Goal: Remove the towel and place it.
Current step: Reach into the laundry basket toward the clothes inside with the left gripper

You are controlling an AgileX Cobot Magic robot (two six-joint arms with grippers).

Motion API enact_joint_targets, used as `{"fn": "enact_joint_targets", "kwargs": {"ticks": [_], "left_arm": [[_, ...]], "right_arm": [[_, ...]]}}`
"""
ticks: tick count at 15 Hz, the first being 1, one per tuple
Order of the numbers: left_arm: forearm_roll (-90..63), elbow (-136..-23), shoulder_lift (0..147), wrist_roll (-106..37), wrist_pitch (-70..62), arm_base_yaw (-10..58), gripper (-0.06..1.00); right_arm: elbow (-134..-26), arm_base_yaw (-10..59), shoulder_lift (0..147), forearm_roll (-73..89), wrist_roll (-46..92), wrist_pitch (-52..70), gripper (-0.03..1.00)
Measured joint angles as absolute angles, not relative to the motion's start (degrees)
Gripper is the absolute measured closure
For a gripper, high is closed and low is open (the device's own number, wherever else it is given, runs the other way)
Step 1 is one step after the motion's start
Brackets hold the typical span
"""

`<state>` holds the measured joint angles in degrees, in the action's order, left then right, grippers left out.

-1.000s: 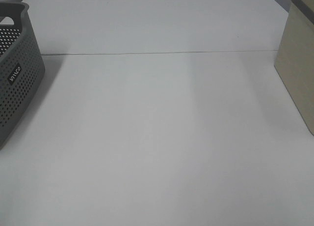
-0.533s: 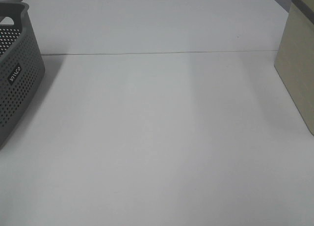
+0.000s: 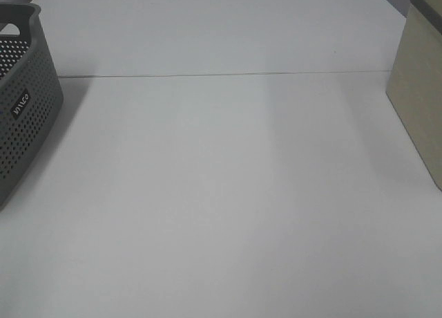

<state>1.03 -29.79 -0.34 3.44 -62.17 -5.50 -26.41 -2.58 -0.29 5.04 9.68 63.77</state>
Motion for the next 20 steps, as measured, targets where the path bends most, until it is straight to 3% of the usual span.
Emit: {"fn": "enact_joint_targets", "kwargs": {"ticks": [20], "left_arm": [[0.0,-30.4,3.8,2.3,-62.5,-4.1,-0.04]], "right_arm": [[-26.4,-2.6,-0.3,5.0,9.7,63.8,0.36]]}}
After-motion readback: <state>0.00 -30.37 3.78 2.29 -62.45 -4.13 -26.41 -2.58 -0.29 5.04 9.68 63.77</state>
